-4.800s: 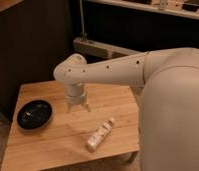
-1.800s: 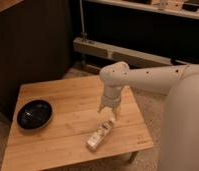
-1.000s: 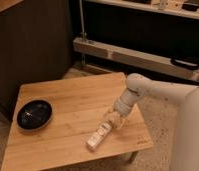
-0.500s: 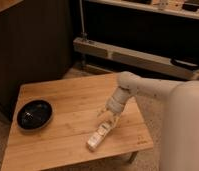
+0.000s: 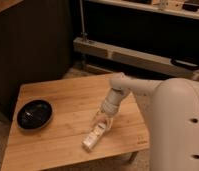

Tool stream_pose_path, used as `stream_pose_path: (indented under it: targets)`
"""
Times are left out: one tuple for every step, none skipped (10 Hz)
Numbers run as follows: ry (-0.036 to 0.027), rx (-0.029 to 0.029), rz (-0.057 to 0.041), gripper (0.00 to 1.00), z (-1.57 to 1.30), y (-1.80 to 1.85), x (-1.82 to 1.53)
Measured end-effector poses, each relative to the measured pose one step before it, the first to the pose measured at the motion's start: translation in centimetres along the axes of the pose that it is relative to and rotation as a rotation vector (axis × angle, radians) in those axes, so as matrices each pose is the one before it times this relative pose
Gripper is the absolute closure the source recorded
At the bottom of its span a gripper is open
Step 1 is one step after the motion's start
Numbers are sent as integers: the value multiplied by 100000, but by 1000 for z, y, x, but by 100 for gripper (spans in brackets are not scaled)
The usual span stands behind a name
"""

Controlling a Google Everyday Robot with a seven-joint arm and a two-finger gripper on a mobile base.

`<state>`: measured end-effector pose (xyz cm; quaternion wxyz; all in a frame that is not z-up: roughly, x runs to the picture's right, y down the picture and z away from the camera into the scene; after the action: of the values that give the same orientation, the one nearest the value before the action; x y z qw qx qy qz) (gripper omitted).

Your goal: Place the bottle in the ceramic bowl

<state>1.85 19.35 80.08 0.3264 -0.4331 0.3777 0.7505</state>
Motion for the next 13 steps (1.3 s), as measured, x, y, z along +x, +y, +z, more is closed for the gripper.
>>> stream_pose_path:
  targets:
    - [930,1907,559,35,276,-694,194]
    - [543,1292,-306,35,190,-108,315]
    - [445,721,-5,35,161,-186,140]
    - [392,579,139,35,127,-230,111]
    - [356,242,142,35,245,-92,19]
    - [274,-166,-289,35,382,221,9]
    - [915,-2660,-1835,35,623,637,133]
    - [1903,-5814,-1363,35,813,423,-453]
    - [1924,-5224,-2007,38,1059,969,-446]
    - [1156,-1904,-1966,43,717,885,-160]
    - [1662,-568,-3762,56,642,1135,67]
    - [343,-836,-1638,66,53,387,-191]
    - [-32,98,-90,74,52,18,52]
